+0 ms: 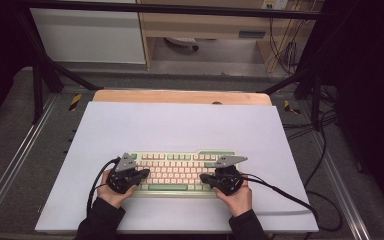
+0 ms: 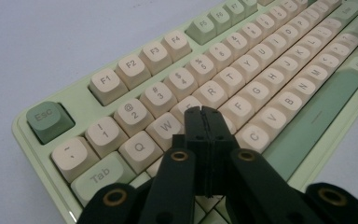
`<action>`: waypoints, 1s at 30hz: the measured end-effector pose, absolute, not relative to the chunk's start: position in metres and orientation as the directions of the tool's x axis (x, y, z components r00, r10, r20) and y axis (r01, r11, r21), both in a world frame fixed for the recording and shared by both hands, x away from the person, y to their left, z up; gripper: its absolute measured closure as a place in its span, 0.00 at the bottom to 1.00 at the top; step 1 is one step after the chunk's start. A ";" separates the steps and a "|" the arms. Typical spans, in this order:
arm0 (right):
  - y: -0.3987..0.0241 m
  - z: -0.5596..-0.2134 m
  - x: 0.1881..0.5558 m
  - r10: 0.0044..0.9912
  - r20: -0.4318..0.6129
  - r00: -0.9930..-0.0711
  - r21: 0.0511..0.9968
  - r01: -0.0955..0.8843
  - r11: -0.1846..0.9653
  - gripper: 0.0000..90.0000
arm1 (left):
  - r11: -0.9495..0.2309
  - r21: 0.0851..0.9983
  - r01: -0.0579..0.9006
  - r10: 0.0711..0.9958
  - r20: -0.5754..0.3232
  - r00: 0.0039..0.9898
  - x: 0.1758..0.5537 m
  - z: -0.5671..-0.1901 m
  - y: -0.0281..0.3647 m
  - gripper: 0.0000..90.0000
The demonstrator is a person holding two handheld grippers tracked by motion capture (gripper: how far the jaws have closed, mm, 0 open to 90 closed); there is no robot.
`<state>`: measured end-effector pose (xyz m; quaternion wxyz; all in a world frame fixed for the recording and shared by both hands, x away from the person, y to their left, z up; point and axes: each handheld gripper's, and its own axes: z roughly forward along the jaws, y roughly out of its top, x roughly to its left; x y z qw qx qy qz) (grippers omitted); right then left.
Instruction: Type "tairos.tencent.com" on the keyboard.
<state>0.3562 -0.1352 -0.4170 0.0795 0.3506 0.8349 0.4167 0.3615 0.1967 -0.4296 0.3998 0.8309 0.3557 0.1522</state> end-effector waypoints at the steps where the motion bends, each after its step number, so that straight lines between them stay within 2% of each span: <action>1: -0.135 -0.417 0.356 0.651 0.160 -0.742 0.750 0.520 0.408 1.00 | -0.428 0.773 0.469 0.713 -0.030 0.700 0.361 -0.430 0.197 1.00; 30: -0.136 -0.414 0.355 0.649 0.167 -0.742 0.759 0.517 0.396 1.00 | -0.428 0.780 0.457 0.703 -0.030 0.710 0.357 -0.427 0.199 1.00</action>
